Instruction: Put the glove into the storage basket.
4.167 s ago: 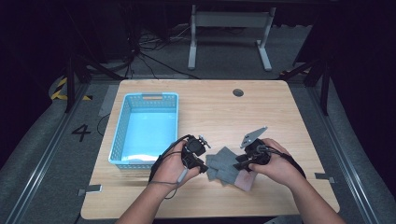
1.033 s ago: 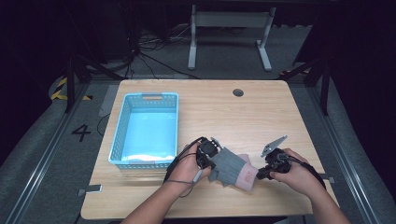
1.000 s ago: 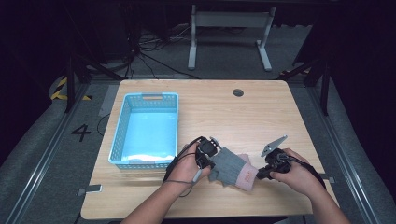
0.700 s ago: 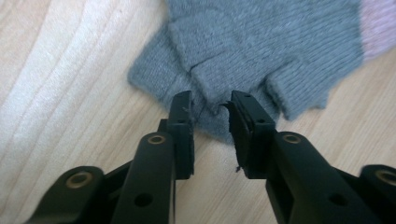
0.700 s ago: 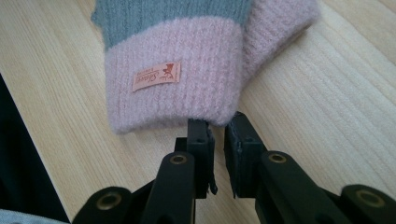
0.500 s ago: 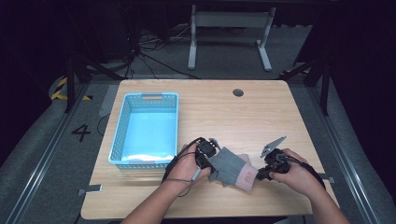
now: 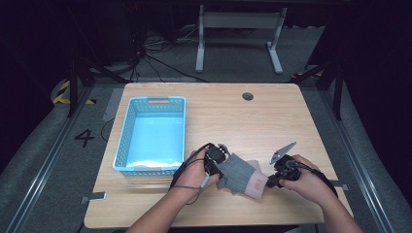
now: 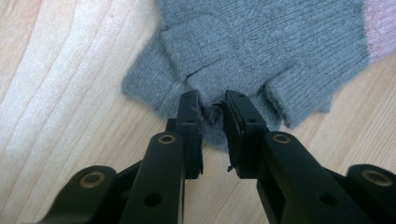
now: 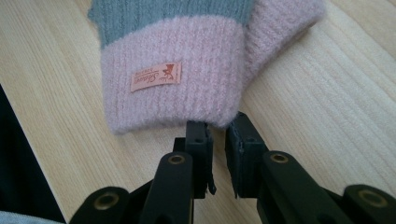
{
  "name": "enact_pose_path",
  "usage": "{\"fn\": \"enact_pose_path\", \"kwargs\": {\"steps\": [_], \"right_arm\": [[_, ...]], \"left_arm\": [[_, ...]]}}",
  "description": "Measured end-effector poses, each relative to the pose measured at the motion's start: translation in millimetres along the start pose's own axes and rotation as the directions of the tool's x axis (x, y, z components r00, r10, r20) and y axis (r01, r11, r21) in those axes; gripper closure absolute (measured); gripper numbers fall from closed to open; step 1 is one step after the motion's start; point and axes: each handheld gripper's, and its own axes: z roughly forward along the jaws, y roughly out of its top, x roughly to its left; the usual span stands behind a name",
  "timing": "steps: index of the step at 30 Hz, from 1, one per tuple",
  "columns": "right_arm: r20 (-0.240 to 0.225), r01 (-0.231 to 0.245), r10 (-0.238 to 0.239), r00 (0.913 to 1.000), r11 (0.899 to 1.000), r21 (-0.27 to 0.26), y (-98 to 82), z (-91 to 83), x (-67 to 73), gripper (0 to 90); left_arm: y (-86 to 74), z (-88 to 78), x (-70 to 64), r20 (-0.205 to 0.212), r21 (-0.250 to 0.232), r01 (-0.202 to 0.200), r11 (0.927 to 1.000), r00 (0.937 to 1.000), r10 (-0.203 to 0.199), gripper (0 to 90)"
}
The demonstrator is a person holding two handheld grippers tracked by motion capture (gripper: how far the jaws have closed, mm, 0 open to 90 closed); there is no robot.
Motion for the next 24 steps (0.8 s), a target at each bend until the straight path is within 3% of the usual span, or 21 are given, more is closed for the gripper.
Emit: {"fn": "enact_pose_path", "kwargs": {"steps": [3,8,24], "right_arm": [[0.004,0.001,-0.001,1.0,1.0,0.001,0.4,0.3,0.7,80.0],[0.006,0.006,-0.006,1.0,1.0,0.007,1.2,0.3,1.7,82.6],[0.012,-0.018,0.019,0.9998,0.998,-0.053,4.1,-26.3,4.4,86.6]], "left_arm": [[0.7,1.2,-1.4,-0.001,0.006,-0.015,0.9999,0.9999,0.015,72.7],[0.7,-1.9,-5.7,-0.028,-0.002,-0.031,0.9995,0.9991,0.03,88.1],[-7.0,-33.8,-18.5,-0.013,-0.071,-0.046,0.9964,0.9989,0.045,89.5]]}}
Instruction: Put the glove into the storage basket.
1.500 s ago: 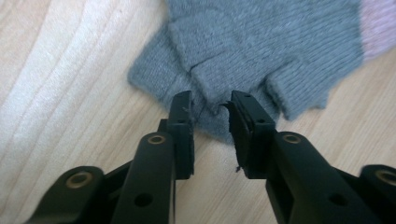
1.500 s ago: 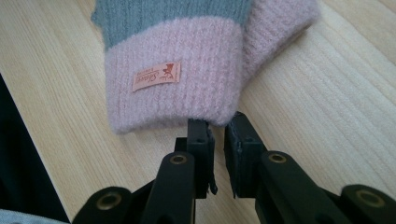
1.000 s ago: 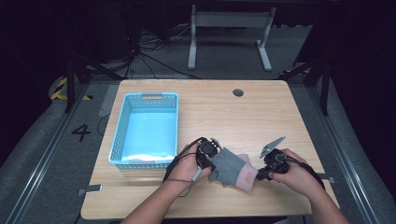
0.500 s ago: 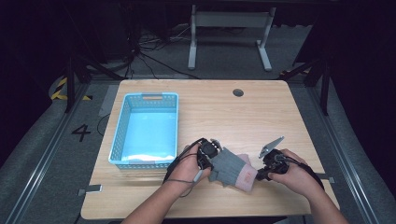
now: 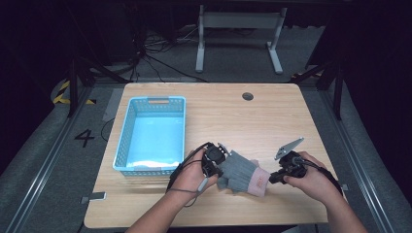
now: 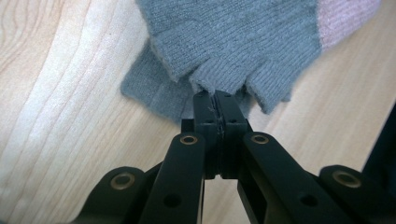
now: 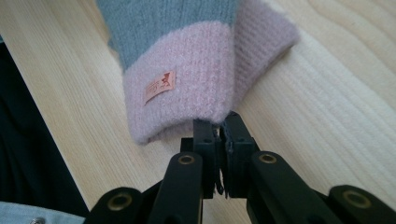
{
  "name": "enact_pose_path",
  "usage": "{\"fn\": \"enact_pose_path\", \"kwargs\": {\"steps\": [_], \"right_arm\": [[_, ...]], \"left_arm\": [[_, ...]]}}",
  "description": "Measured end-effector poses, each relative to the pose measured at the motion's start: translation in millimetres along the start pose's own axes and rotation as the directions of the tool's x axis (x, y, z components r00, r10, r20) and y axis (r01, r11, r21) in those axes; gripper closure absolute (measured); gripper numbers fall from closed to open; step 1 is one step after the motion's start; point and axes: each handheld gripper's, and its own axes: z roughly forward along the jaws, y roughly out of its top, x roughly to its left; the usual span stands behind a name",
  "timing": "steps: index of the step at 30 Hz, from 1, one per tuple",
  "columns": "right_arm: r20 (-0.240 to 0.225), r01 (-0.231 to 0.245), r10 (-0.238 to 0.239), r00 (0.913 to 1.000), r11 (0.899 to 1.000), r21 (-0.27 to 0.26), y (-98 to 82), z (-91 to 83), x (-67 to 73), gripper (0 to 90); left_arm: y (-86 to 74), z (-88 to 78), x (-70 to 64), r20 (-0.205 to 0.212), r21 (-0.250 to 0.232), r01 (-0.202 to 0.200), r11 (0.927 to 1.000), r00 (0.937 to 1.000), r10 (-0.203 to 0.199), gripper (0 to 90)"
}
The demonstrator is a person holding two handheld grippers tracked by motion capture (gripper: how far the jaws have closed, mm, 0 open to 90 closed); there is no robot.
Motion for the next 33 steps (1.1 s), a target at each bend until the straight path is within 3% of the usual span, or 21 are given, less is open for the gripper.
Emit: {"fn": "enact_pose_path", "kwargs": {"steps": [16,25,33], "right_arm": [[0.031,-0.01,0.013,0.9994,0.995,-0.104,17.7,-15.5,-7.7,87.3],[0.045,-0.028,0.034,0.9984,0.991,-0.127,25.2,-11.4,-14.7,87.6],[0.049,-0.046,0.052,0.9974,0.992,-0.114,28.0,-4.4,-18.9,87.6]], "left_arm": [[-11.1,-14.0,-16.1,0.001,-0.003,-0.01,0.9999,1.0,0.01,89.5],[-12.9,-13.2,-23.4,0.019,0.012,-0.02,0.9997,0.9996,0.02,89.6],[-11.8,-6.9,-25.3,0.031,0.04,-0.032,0.9987,0.999,0.031,89.7]]}}
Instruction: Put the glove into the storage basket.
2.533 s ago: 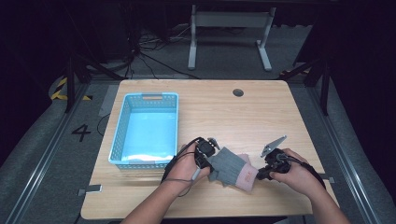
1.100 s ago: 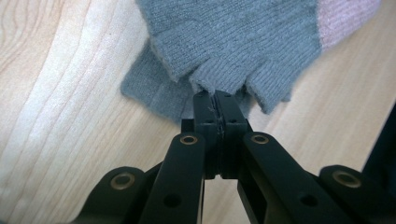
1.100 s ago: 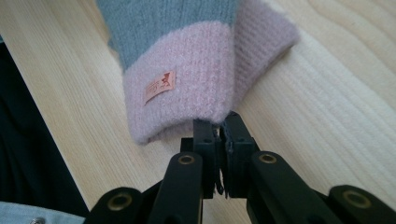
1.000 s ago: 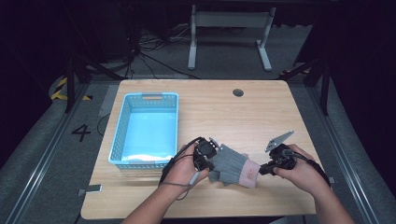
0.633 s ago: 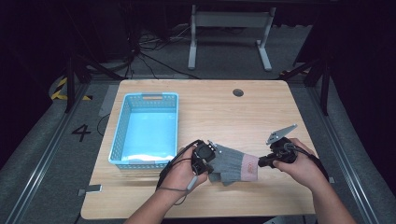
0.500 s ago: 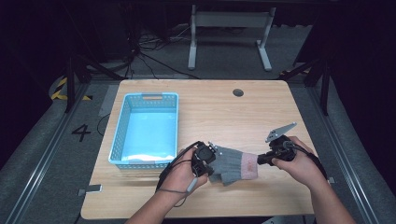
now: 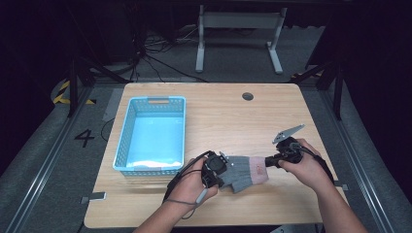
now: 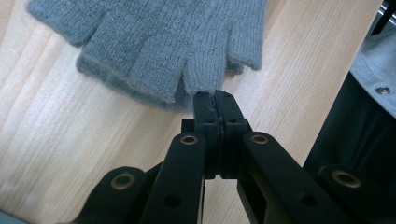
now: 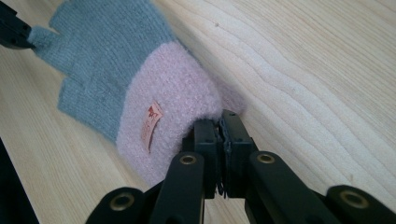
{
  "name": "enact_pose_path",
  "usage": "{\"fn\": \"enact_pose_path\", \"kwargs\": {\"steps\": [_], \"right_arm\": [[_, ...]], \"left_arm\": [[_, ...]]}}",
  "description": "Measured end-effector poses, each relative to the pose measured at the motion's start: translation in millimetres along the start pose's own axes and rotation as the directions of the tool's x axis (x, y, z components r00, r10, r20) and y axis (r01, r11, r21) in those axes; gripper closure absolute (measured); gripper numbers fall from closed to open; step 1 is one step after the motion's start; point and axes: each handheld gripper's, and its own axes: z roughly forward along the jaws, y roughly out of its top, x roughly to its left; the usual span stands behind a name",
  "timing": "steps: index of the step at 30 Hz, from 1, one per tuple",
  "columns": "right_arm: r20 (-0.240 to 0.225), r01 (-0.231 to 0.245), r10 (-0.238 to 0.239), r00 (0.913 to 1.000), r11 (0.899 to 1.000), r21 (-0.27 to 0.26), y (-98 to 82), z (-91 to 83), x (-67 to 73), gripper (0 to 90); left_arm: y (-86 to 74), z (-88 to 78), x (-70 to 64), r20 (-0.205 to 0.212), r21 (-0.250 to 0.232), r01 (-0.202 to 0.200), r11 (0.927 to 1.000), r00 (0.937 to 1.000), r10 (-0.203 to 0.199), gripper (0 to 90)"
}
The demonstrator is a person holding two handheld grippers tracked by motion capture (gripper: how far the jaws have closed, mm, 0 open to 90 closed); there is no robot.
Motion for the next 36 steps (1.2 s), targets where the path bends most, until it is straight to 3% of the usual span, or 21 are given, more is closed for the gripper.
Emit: {"fn": "enact_pose_path", "kwargs": {"steps": [21,30,36], "right_arm": [[0.001,-0.044,0.044,0.999,0.997,0.057,-2.3,28.1,-9.9,87.6],[0.008,-0.044,0.043,0.999,0.997,0.071,-4.9,29.2,-5.8,87.6],[0.011,-0.034,0.033,0.9994,0.999,0.039,-2.7,22.8,-4.4,87.7]], "left_arm": [[-0.2,31.8,18.1,0.012,0.082,0.047,0.9956,0.9988,-0.048,89.7],[-0.5,33.9,23.3,-0.012,0.09,0.059,0.9941,0.9982,-0.058,89.8],[0.4,25.8,14.4,-0.001,0.076,0.038,0.9964,0.9993,-0.038,89.8]]}}
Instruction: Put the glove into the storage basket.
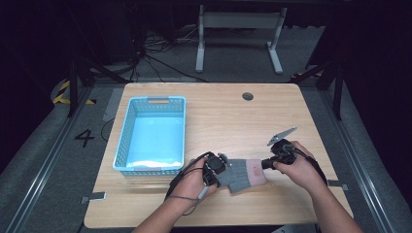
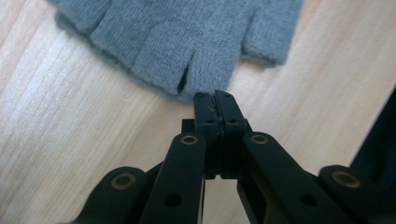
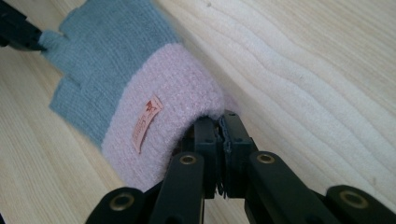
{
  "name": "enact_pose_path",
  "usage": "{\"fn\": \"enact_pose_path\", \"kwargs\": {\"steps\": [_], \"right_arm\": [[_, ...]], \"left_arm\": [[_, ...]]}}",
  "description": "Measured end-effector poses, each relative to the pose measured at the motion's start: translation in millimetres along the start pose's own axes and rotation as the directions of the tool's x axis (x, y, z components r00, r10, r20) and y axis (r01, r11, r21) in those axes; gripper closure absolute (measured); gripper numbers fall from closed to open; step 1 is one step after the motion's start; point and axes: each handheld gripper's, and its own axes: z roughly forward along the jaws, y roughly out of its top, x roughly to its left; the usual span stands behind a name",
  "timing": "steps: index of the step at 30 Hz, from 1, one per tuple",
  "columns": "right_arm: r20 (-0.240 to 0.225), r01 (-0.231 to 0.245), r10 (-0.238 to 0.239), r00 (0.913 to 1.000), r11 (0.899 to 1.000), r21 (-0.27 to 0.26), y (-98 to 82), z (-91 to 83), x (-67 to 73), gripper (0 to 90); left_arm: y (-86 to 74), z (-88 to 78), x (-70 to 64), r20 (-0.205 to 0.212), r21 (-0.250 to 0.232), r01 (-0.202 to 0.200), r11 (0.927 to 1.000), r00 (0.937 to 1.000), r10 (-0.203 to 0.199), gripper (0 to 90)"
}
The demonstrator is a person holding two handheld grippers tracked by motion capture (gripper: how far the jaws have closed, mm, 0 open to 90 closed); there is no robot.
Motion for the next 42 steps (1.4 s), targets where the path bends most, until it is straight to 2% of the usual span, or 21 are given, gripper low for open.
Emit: {"fn": "enact_pose_path", "kwargs": {"steps": [6,13,15,21,26,29,34,36,42], "right_arm": [[-0.001,-0.003,0.003,1.0,1.0,-0.004,2.5,2.3,-1.3,87.8],[0.011,-0.009,0.009,0.9999,1.0,0.004,3.4,12.7,-5.4,87.7],[0.013,-0.015,0.015,0.9998,1.0,0.006,2.7,13.3,-4.8,87.7],[-0.006,-0.028,0.028,0.9996,0.999,0.031,-1.8,10.7,-2.1,87.4],[-0.002,-0.024,0.024,0.9997,0.999,0.03,-3.0,8.2,0.5,87.4],[-0.022,-0.033,0.034,0.9992,0.999,0.032,-3.7,2.0,1.8,87.7],[-0.071,-0.075,0.076,0.9946,0.997,0.021,-4.3,-10.5,4.9,88.2],[-0.068,-0.077,0.078,0.9947,0.997,0.014,-4.0,-11.8,6.3,88.1],[-0.025,-0.064,0.065,0.9975,0.996,0.063,-5.4,0.9,5.9,86.9]], "left_arm": [[0.2,-2.2,-5.2,0.002,0.004,-0.013,0.9999,0.9999,0.013,89.8],[0.8,8.0,4.3,0.0,0.024,0.011,0.9997,0.9999,-0.011,89.8],[0.9,10.0,6.8,-0.013,0.029,0.018,0.9994,0.9998,-0.018,89.8],[0.2,8.8,12.7,-0.035,0.019,0.04,0.999,0.9986,-0.039,89.8],[0.3,5.8,12.0,-0.037,0.009,0.034,0.9994,0.9988,-0.034,89.8],[-0.1,1.3,12.3,-0.043,-0.012,0.036,0.9993,0.9984,-0.036,89.8],[-0.3,-4.2,13.2,-0.043,-0.026,0.041,0.9988,0.9982,-0.042,89.9],[0.3,-2.5,14.3,-0.048,-0.014,0.038,0.9992,0.9981,-0.039,89.9],[2.2,3.2,14.4,-0.057,-0.003,0.038,0.9993,0.9977,-0.038,89.5]]}}
